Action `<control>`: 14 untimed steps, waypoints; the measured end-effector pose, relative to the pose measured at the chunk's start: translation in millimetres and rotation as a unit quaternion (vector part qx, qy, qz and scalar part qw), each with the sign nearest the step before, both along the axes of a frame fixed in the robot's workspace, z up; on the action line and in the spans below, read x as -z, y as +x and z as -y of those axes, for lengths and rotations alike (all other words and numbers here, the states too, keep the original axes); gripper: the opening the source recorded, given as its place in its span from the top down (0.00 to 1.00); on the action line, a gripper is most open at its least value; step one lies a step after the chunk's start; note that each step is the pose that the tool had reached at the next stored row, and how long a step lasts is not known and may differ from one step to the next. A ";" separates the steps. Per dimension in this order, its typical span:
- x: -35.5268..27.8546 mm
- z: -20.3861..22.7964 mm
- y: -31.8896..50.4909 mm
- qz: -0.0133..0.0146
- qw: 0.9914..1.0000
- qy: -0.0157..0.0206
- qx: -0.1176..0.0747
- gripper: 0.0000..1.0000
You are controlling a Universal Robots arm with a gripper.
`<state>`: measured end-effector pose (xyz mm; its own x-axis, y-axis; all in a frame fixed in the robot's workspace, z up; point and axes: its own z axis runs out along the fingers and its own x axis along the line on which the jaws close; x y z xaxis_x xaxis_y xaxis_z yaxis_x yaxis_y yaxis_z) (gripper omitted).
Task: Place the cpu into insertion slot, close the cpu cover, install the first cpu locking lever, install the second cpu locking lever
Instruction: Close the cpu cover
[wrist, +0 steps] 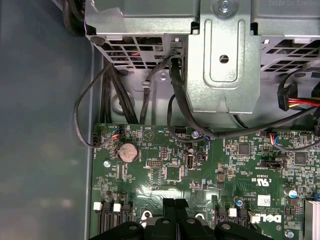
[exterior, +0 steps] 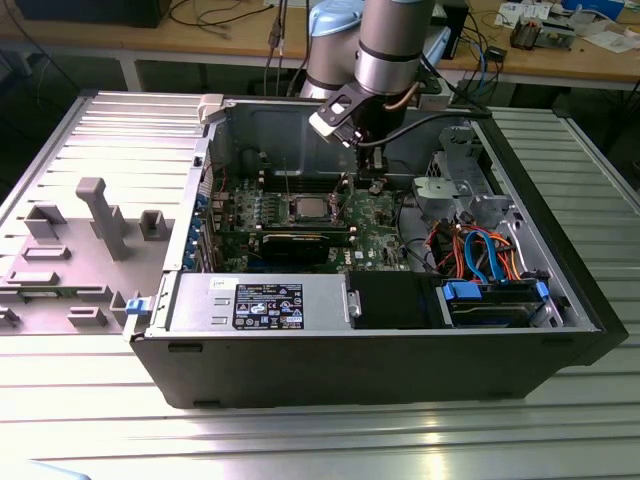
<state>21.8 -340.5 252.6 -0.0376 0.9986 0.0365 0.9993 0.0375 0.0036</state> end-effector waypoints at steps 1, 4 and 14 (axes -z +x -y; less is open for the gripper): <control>0.0 0.0 -1.1 0.000 1.000 0.000 0.000 0.89; 0.0 0.0 -3.2 0.000 1.000 0.000 0.000 0.89; 0.0 0.0 -5.5 0.000 1.000 0.000 0.000 0.89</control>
<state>16.3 -340.5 252.6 -0.0375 0.9986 0.0364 0.9993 0.0374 0.0036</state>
